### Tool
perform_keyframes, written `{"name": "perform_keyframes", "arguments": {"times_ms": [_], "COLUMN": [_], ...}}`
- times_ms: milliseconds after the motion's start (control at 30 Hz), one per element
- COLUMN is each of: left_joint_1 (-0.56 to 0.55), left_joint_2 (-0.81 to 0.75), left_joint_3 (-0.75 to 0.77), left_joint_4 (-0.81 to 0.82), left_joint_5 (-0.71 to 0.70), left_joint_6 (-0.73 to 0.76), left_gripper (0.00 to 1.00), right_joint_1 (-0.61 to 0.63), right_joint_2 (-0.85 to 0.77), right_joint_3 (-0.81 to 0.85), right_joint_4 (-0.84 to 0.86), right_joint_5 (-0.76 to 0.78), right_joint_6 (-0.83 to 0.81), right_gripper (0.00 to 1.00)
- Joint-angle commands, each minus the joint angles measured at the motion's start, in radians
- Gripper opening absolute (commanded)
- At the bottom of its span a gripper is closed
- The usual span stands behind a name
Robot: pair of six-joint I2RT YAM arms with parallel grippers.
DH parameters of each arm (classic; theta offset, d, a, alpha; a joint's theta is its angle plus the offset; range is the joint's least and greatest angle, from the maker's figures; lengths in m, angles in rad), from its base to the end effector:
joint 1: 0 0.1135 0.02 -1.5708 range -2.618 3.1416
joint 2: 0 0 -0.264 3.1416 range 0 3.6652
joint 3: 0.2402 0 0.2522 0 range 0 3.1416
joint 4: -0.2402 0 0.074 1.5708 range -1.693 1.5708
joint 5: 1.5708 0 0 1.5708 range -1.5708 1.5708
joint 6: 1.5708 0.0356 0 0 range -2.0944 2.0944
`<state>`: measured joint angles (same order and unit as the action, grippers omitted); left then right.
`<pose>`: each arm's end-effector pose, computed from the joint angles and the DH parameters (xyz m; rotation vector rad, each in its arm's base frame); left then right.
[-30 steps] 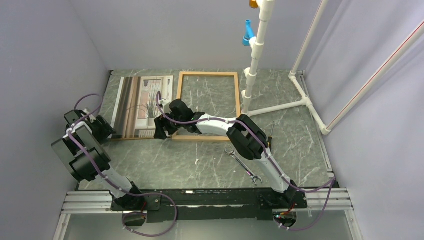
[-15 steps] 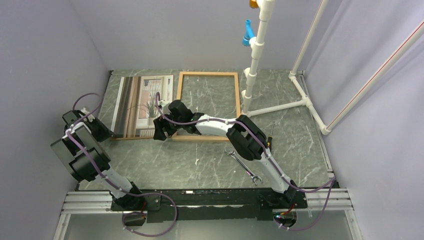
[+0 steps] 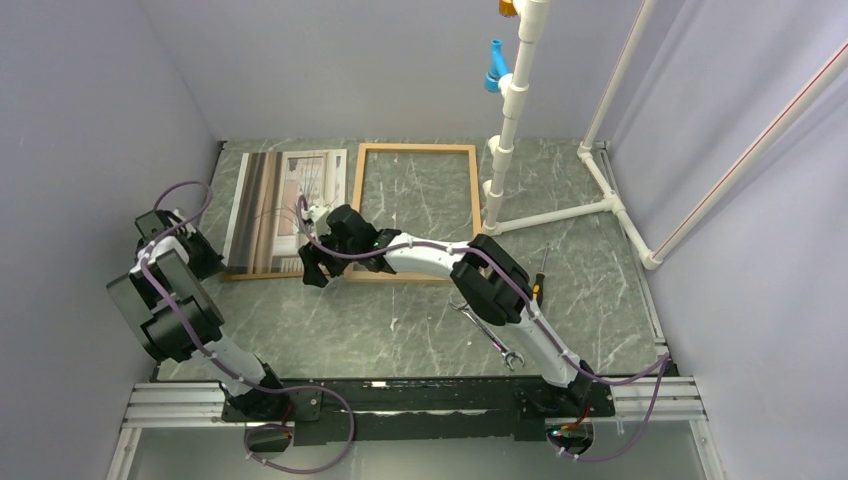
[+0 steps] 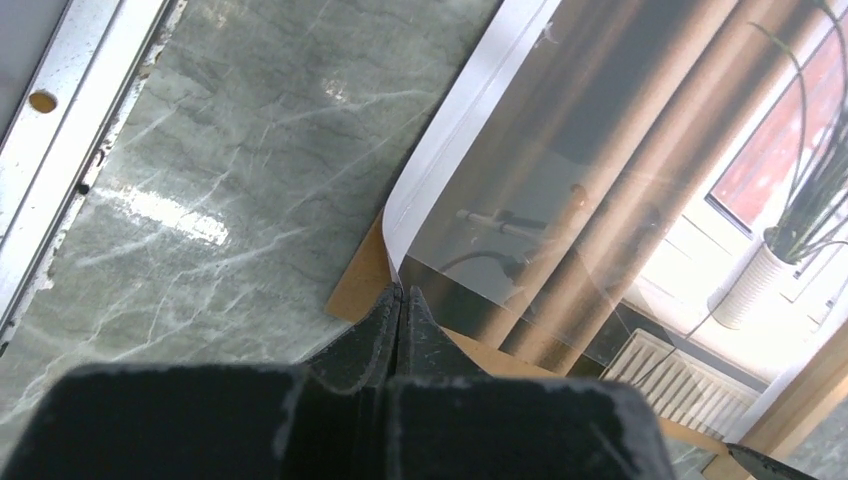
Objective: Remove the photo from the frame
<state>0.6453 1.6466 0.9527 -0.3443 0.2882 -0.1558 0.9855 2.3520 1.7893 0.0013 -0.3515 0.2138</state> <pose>0.2630 0.1853 0.1730 -0.9020 2.3893 -0.1906 0.2859 0.4536 0.1638 -1.0654 2.0283 1.0451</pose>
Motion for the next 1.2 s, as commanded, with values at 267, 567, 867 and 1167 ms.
{"name": "perform_keyframes", "arguments": {"times_ms": [267, 567, 867, 1167], "left_joint_1": [-0.014, -0.012, 0.012, 0.068], "left_joint_2": [-0.171, -0.156, -0.259, -0.581], "left_joint_3": [0.008, 0.038, -0.077, -0.457], "left_joint_4": [-0.081, -0.155, -0.064, 0.406], "left_joint_5": [-0.137, -0.035, 0.105, 0.012], "left_joint_6": [-0.090, -0.097, -0.214, -0.520], "left_gripper": [0.00, 0.28, 0.95, 0.94], "right_joint_1": [0.025, 0.010, -0.031, -0.064], "right_joint_2": [-0.005, 0.027, 0.034, 0.106], "right_joint_3": [0.046, 0.153, 0.116, 0.160], "right_joint_4": [0.079, -0.022, 0.023, 0.038], "right_joint_5": [0.076, 0.206, 0.138, 0.036], "right_joint_6": [-0.204, -0.150, 0.017, 0.071], "right_gripper": [0.74, 0.70, 0.59, 0.54]}}
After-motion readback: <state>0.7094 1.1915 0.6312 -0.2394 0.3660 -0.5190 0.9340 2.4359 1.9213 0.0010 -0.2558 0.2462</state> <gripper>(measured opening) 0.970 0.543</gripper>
